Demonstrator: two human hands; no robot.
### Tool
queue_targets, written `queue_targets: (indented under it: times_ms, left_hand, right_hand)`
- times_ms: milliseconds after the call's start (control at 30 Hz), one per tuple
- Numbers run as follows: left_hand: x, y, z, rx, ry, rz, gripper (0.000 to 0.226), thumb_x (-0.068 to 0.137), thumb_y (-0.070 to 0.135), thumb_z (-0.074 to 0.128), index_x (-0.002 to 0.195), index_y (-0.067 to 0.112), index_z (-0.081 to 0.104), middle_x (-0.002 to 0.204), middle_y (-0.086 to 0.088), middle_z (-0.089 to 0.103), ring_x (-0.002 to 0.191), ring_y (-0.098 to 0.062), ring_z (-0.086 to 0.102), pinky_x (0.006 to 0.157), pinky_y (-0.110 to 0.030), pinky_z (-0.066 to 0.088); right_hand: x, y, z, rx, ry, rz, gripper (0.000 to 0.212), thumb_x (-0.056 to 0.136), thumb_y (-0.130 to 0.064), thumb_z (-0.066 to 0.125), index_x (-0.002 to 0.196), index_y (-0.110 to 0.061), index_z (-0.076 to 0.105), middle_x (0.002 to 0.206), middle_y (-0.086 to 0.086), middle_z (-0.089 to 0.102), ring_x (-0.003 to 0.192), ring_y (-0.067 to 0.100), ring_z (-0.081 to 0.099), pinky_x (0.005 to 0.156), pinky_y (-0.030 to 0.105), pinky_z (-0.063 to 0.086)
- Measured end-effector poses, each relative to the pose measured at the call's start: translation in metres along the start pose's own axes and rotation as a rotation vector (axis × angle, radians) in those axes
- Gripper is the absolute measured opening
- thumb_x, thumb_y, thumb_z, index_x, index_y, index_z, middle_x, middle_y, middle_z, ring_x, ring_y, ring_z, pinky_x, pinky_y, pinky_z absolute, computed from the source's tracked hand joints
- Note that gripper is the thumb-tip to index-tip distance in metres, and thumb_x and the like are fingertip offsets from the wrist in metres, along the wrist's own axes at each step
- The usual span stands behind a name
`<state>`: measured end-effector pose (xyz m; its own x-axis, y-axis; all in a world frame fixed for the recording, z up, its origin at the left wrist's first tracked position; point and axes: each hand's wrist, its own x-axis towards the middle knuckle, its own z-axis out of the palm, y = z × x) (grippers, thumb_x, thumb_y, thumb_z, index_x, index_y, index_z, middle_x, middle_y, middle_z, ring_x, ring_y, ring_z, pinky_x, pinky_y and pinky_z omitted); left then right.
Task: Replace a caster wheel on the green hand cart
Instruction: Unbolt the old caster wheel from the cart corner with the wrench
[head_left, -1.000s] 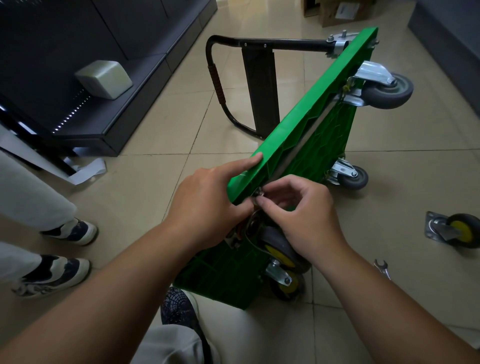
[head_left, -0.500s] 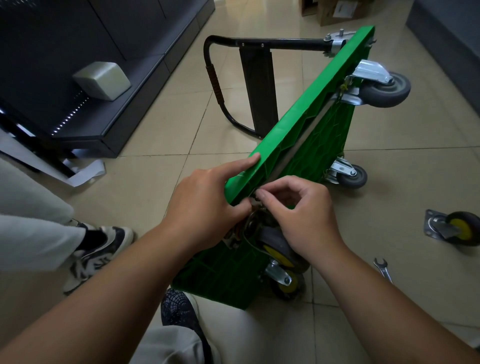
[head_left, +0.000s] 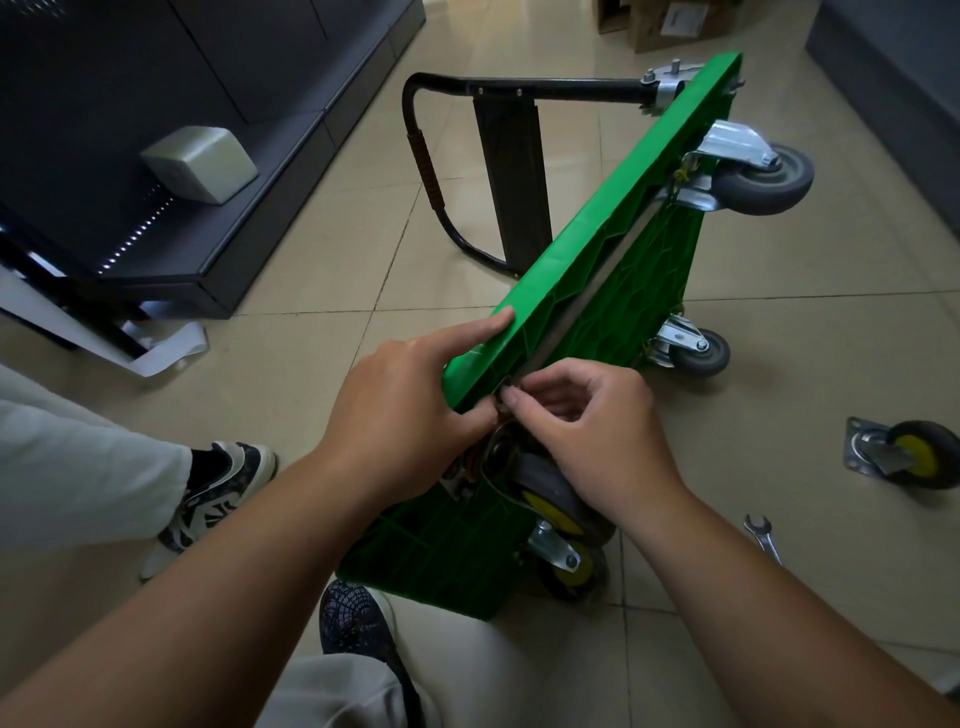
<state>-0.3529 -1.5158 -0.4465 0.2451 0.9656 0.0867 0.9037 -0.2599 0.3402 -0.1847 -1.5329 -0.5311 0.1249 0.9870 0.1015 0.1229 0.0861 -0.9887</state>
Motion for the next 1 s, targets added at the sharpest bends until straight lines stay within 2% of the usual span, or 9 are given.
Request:
queue_targets:
  times_ms: [200,300,367,500,600,767,900,1000]
  left_hand:
    - [0.001,-0.0007,0.0008,0.0,-0.019,-0.018,0.071,0.083,0.042,0.075,0.143,0.065,0.044,0.109,0.009,0.076,0.056,-0.011,0.047,0.059,-0.029,0.041]
    - [0.0009,-0.001,0.0008,-0.003,-0.019,-0.016,0.071,0.083,0.041,0.075,0.143,0.065,0.044,0.114,0.011,0.076,0.059,-0.012,0.047,0.061,-0.029,0.044]
    - [0.0009,-0.0009,0.0005,-0.007,-0.018,-0.015,0.07,0.084,0.042,0.074,0.143,0.064,0.044,0.109,0.009,0.076,0.055,-0.011,0.045,0.058,-0.028,0.041]
    - [0.001,-0.0008,-0.0002,0.001,-0.032,-0.007,0.071,0.085,0.042,0.074,0.145,0.063,0.042,0.121,0.012,0.074,0.06,-0.011,0.05,0.061,-0.031,0.048]
    - [0.0013,-0.0007,0.0001,0.007,-0.025,-0.008,0.07,0.085,0.043,0.073,0.144,0.064,0.043,0.119,0.013,0.074,0.056,-0.008,0.046,0.059,-0.027,0.04]
    - [0.0012,-0.0014,0.0015,0.011,-0.013,-0.013,0.07,0.083,0.043,0.074,0.143,0.064,0.044,0.112,0.011,0.076,0.058,-0.012,0.048,0.061,-0.032,0.048]
    - [0.0016,-0.002,0.0015,0.003,-0.009,-0.018,0.069,0.082,0.045,0.073,0.142,0.065,0.045,0.097,0.005,0.076,0.055,-0.01,0.048,0.058,-0.031,0.043]
    - [0.0016,-0.0013,0.0015,0.0,-0.008,-0.017,0.069,0.083,0.045,0.074,0.142,0.065,0.045,0.093,0.006,0.075,0.054,-0.009,0.046,0.057,-0.029,0.039]
  right_hand:
    - [-0.0019,-0.0001,0.0024,-0.008,0.015,-0.03,0.013,0.082,-0.019,0.086,0.088,-0.023,0.076,0.078,-0.007,0.075,0.072,0.008,0.072,0.065,0.02,0.059]
    - [-0.0025,-0.0001,0.0042,-0.015,0.025,-0.052,0.015,0.081,-0.018,0.086,0.089,-0.024,0.074,0.078,-0.008,0.074,0.071,0.009,0.07,0.064,0.016,0.055]
    - [-0.0034,-0.0002,0.0043,0.004,0.034,-0.064,0.011,0.083,-0.02,0.085,0.088,-0.024,0.075,0.078,-0.008,0.074,0.071,0.007,0.07,0.063,0.015,0.054]
    - [-0.0032,-0.0007,0.0016,0.006,0.037,-0.08,0.003,0.089,-0.022,0.08,0.089,-0.025,0.079,0.081,-0.01,0.076,0.076,0.005,0.073,0.067,0.02,0.058]
    - [-0.002,-0.0011,0.0022,0.034,0.035,-0.063,0.006,0.086,-0.019,0.082,0.088,-0.024,0.079,0.079,-0.009,0.077,0.074,0.006,0.073,0.066,0.02,0.058]
    - [-0.0019,-0.0007,0.0043,0.062,0.061,-0.058,0.01,0.083,-0.018,0.085,0.087,-0.022,0.077,0.078,-0.007,0.076,0.07,0.008,0.071,0.065,0.018,0.056]
    - [-0.0022,-0.0007,0.0046,0.041,0.062,-0.063,0.013,0.082,-0.018,0.085,0.088,-0.023,0.075,0.08,-0.008,0.075,0.072,0.008,0.07,0.065,0.016,0.054]
    - [-0.0037,0.0001,0.0037,0.007,0.061,-0.078,0.014,0.082,-0.019,0.085,0.089,-0.026,0.075,0.081,-0.01,0.075,0.074,0.008,0.071,0.065,0.017,0.056]
